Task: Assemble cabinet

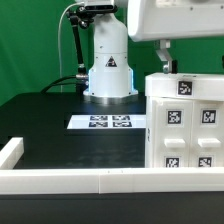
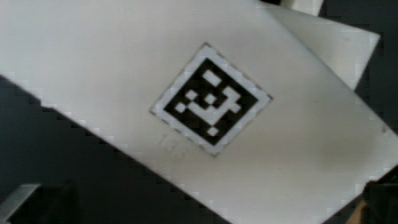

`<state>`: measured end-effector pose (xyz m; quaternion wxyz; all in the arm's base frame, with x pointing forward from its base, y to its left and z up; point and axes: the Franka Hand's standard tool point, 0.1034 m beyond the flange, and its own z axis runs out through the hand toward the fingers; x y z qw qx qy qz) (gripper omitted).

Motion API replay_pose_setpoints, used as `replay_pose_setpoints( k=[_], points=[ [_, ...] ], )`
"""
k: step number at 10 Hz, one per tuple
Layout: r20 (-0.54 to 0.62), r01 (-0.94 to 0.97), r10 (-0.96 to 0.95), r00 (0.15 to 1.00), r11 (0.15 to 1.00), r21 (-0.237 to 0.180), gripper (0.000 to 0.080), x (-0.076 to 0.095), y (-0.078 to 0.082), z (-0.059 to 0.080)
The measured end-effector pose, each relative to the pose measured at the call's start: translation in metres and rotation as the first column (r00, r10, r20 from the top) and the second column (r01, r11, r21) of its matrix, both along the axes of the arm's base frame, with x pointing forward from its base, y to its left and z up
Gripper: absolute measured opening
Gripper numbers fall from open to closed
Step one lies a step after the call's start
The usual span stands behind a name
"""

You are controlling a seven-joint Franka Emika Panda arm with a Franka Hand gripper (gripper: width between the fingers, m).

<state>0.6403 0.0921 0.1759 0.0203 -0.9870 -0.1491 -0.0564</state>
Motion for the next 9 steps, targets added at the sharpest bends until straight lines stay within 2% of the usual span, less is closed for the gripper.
replay_pose_setpoints(
  k=[4,6,9],
  points=[
    [0.001,-0.216,0.216,0.976,0.975,-0.056,0.0796,-0.0002,-0.0093,-0.0017],
    [-0.011,-0.417,0.419,0.908,0.902,-0.111,0.0796,-0.0015,-0.0079,-0.0034],
    [-0.069,-0.589,0.585,0.808,0.800,-0.114,0.0796,-0.0065,-0.0093,-0.0004]
  ],
)
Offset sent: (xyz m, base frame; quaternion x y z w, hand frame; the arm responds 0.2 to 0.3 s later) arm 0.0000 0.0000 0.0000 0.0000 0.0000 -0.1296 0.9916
